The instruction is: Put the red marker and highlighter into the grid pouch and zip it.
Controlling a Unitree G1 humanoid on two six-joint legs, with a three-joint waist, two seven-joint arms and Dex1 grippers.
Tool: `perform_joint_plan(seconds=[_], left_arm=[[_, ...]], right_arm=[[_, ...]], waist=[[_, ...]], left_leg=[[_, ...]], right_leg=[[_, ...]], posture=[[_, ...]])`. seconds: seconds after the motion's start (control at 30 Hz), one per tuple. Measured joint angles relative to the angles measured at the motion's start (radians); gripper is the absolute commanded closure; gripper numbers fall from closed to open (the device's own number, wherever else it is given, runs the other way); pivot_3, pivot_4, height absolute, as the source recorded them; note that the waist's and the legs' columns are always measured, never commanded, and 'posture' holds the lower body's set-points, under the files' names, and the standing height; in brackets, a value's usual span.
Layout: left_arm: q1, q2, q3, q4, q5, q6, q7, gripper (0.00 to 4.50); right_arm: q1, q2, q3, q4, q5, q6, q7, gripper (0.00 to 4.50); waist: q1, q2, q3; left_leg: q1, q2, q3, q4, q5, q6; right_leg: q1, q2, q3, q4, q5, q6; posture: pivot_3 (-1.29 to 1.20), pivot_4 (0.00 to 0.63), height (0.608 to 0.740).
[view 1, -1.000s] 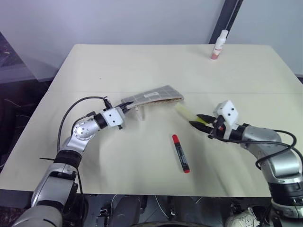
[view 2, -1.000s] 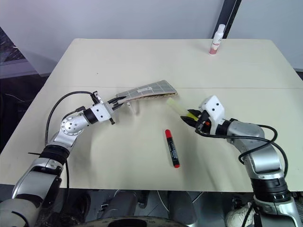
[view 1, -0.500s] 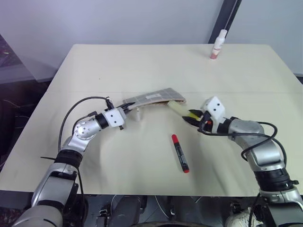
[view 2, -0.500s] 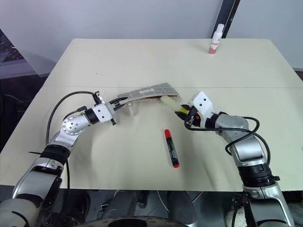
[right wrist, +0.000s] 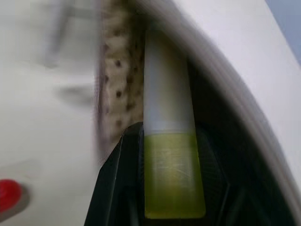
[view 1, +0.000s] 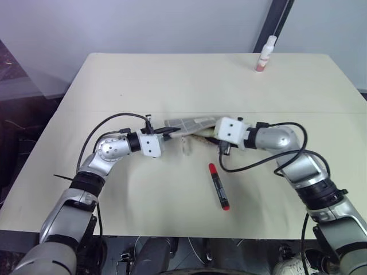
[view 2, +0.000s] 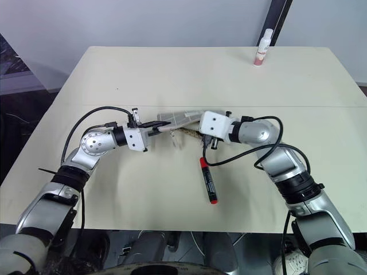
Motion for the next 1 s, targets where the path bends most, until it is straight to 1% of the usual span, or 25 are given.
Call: perform_joint_plan(seconds=[0.17,0.23,0.27,0.3,0.33,0.37,0.4,0.47,0.53,0.6,0.73,0.77,0.83,0.9,1.0], left_arm=[[0.023,-0.001,0.009,-0.026,-0.073,0.052,-0.053,4.5],[0.036,0.0,0.02,-0.038,-0.102,0.064,-0.065,4.5],[0.037,0.0,0.025,-0.04,-0.11,0.072,-0.065,4.5],[0.039,0.0,0.036,-0.04,-0.114,0.079,-0.065,4.5],[0.041,0.0,0.044,-0.04,-0.115,0.081,-0.063,4.5],[0.045,0.001,0.047,-0.04,-0.115,0.083,-0.059,4.5],[0.053,0.002,0.052,-0.04,-0.115,0.084,-0.054,4.5],[0.074,0.008,0.06,-0.039,-0.114,0.083,-0.047,4.5],[0.096,0.021,0.066,-0.028,-0.113,0.081,-0.04,4.5],[0.11,0.028,0.078,-0.016,-0.111,0.079,-0.029,4.5],[0.117,0.046,0.089,-0.005,-0.097,0.069,-0.009,4.5],[0.117,0.053,0.091,0.0,-0.09,0.061,0.0,4.5],[0.119,0.06,0.099,0.015,-0.086,0.05,0.02,4.5],[0.122,0.065,0.102,0.033,-0.082,0.041,0.029,4.5],[0.123,0.058,0.103,0.059,-0.08,0.03,0.036,4.5]], right_arm=[[-0.01,0.004,0.007,0.059,-0.069,-0.151,0.001,3.59],[-0.01,0.02,-0.006,0.067,-0.055,-0.16,0.013,2.55],[-0.01,0.027,-0.013,0.068,-0.042,-0.168,0.022,2.23],[-0.009,0.045,-0.021,0.067,-0.015,-0.174,0.028,1.67],[-0.005,0.059,-0.033,0.063,0.003,-0.174,0.029,1.26],[0.013,0.074,-0.064,0.042,0.047,-0.161,0.03,0.72],[0.029,0.079,-0.091,0.015,0.087,-0.137,0.032,0.27],[0.065,0.078,-0.149,-0.052,0.168,-0.07,0.041,0.27],[0.127,0.07,-0.214,-0.155,0.26,0.011,0.049,0.27],[0.198,0.064,-0.263,-0.243,0.318,0.076,0.043,0.27],[0.369,0.076,-0.373,-0.432,0.479,0.255,-0.027,0.27],[0.436,0.076,-0.4,-0.501,0.513,0.301,-0.053,0.27],[0.589,0.046,-0.404,-0.605,0.508,0.375,-0.101,0.27],[0.689,0.012,-0.387,-0.634,0.486,0.441,-0.133,0.27],[0.736,-0.007,-0.355,-0.655,0.494,0.578,-0.179,0.27]], waist=[[0.0,0.0,0.0],[0.0,0.0,0.0],[0.0,0.0,0.0],[0.0,0.0,0.0],[0.0,0.0,0.0],[0.0,0.0,0.0],[0.001,0.0,0.0],[0.004,0.0,0.0],[0.005,0.0,0.0],[0.006,0.0,0.0],[0.014,0.0,0.0],[0.018,0.0,0.0],[0.024,0.0,0.0],[0.025,0.0,0.0],[0.022,0.0,0.0]], left_leg=[[0.0,0.0,0.0,0.0,0.0,0.0],[0.001,0.0,0.0,0.0,0.0,0.0],[0.001,0.0,0.0,0.0,0.0,0.0],[0.001,0.0,0.0,0.001,0.0,0.0],[0.001,0.0,0.0,0.001,0.0,0.0],[0.001,0.0,0.0,0.0,0.0,0.0],[0.001,0.0,0.0,0.0,0.0,0.0],[0.0,0.0,0.0,0.0,0.0,0.0],[0.0,0.0,0.0,0.0,-0.001,0.0],[0.0,0.0,-0.001,0.0,-0.001,0.0],[0.0,0.0,-0.001,0.0,-0.001,0.0],[0.0,0.0,-0.001,-0.001,-0.002,0.0],[0.001,0.0,0.0,-0.001,-0.002,0.0],[0.0,0.0,0.0,-0.001,-0.002,0.0],[0.001,0.0,0.001,-0.001,-0.002,0.0]], right_leg=[[0.0,0.001,0.0,0.0,0.0,0.0],[0.0,0.001,0.0,0.001,0.0,0.0],[0.0,0.001,0.0,0.001,0.0,0.0],[0.0,0.001,0.0,0.001,0.0,0.0],[0.0,0.001,0.0,0.001,0.0,0.0],[0.0,0.001,0.0,0.001,0.0,0.0],[0.0,0.001,0.0,0.001,0.0,0.0],[0.0,0.001,0.001,0.001,0.0,0.0],[0.0,0.001,0.001,0.001,0.0,0.0],[0.0,0.001,0.001,0.001,0.0,0.0],[0.0,0.001,0.001,0.001,-0.001,-0.002],[0.0,0.001,0.001,0.001,-0.001,-0.002],[-0.001,0.0,0.001,0.001,-0.002,-0.003],[-0.001,0.0,0.001,0.001,-0.002,-0.004],[0.0,0.0,0.003,0.001,-0.002,-0.004]], posture=[[0.0,0.15,0.74],[0.0,0.15,0.74],[0.0,0.15,0.74],[0.0,0.15,0.74],[0.0,0.15,0.74],[0.0,0.15,0.74],[0.0,0.15,0.74],[0.0,0.15,0.74],[0.0,0.15,0.74],[0.0,0.15,0.74],[0.0,0.15,0.74],[0.0,0.15,0.74],[0.0,0.15,0.74],[0.0,0.15,0.74],[0.0,0.15,0.74]])
